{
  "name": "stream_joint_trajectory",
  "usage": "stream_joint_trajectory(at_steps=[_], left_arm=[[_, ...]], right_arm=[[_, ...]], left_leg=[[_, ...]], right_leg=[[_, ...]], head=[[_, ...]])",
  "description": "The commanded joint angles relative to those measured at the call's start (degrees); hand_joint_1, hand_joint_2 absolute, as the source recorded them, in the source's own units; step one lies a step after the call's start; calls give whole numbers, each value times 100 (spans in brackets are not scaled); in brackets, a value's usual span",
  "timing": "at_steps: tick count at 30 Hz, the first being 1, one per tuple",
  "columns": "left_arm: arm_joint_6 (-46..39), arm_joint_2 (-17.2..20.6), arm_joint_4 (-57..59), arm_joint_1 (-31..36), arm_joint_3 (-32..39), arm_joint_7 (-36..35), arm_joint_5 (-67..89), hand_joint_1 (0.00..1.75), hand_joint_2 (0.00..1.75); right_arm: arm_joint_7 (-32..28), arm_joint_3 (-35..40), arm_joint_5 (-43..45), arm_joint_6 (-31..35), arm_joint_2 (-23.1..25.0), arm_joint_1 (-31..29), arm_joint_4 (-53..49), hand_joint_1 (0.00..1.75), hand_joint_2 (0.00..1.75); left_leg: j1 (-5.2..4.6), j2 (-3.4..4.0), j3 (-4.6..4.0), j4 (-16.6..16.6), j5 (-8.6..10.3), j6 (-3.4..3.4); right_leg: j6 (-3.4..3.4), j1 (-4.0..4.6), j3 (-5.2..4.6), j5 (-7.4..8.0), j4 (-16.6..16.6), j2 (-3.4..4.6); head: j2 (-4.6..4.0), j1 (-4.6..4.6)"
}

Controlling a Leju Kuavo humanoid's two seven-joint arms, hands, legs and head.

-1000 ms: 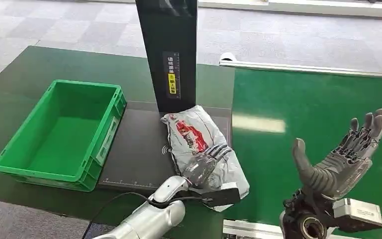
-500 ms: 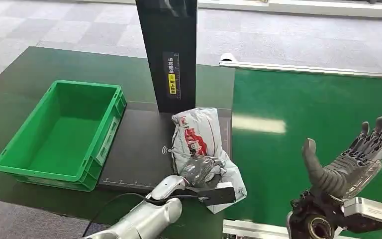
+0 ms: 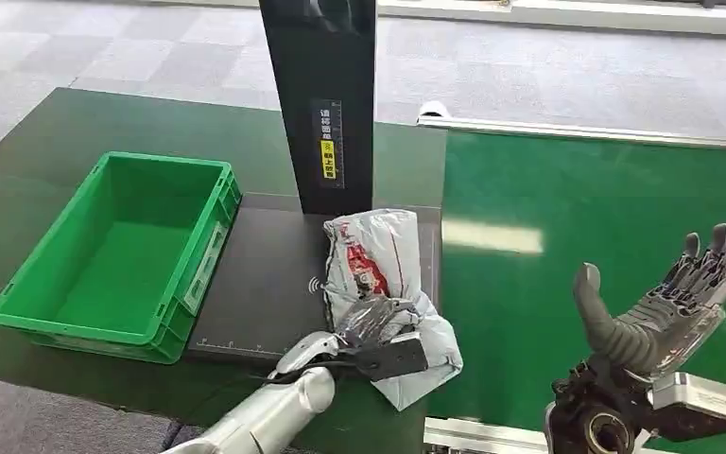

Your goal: Moved the parcel from conveyor to table for the left to box.

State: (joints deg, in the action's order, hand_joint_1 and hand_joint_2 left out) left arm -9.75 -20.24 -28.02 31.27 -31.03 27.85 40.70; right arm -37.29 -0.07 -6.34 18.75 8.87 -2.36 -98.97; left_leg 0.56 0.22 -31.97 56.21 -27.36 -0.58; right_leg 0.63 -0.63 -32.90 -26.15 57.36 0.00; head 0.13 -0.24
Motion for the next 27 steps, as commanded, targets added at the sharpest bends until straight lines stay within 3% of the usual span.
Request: stream_joint_trajectory(at_steps=[1, 3, 6, 16, 23, 24, 26, 27], left_arm=[[-735, 485, -3053, -1015, 643, 1028, -1268, 175, 175], [-949, 921, -5090, -1528, 593, 715, -1554, 175, 175], [-1474, 1215, -6342, -1874, 746, 810, -1788, 175, 175], [-3025, 1567, -7532, -2442, 1173, 1215, -2248, 175, 175], [-3025, 1419, -7444, -2462, 1570, 1215, -2108, 175, 175], [-2983, 1331, -6813, -2116, 1811, 546, -1521, 175, 175], [-2717, 1347, -6109, -1560, 2032, 152, -1325, 175, 175], [-2238, 1425, -5463, -1207, 2121, -490, -1030, 175, 175]], right_arm=[[-10, -148, 75, 143, -32, 41, 204, 0, 175], [-46, -189, 149, 205, -41, 127, 202, 0, 175], [-106, -276, 203, 310, 9, 251, 139, 0, 175], [-86, -456, 200, 388, 152, 717, -238, 0, 175], [-121, -450, 206, 383, 211, 764, -292, 0, 175], [-43, -442, 183, 312, 226, 699, -282, 0, 175], [19, -430, 127, 265, 246, 636, -265, 0, 175], [61, -397, 84, 209, 236, 619, -248, 0, 175]], left_leg=[[0, 12, 7, -10, 0, 3], [-2, 14, -3, -5, -1, 1], [3, 25, -11, -3, -5, -3], [4, 17, -11, -9, -5, 0], [5, 8, -16, -5, -3, -1], [5, 9, -13, -8, -2, -1], [4, -5, -10, -12, 6, -1], [4, -15, -14, -9, 8, -2]], right_leg=[[-2, 1, 5, 6, -13, 13], [-4, -1, -10, 3, -4, 14], [-8, 4, -20, 2, -1, 23], [-4, 6, -17, -7, -4, 14], [-4, 7, -18, -7, -1, 5], [-6, 7, -17, -6, -3, 7], [-7, 6, -11, -3, -7, -7], [-6, 6, -12, -4, -3, -17]], head=[[0, 0], [0, 0], [0, 0], [0, 2], [0, 2], [0, 0], [0, 0], [0, 2]])
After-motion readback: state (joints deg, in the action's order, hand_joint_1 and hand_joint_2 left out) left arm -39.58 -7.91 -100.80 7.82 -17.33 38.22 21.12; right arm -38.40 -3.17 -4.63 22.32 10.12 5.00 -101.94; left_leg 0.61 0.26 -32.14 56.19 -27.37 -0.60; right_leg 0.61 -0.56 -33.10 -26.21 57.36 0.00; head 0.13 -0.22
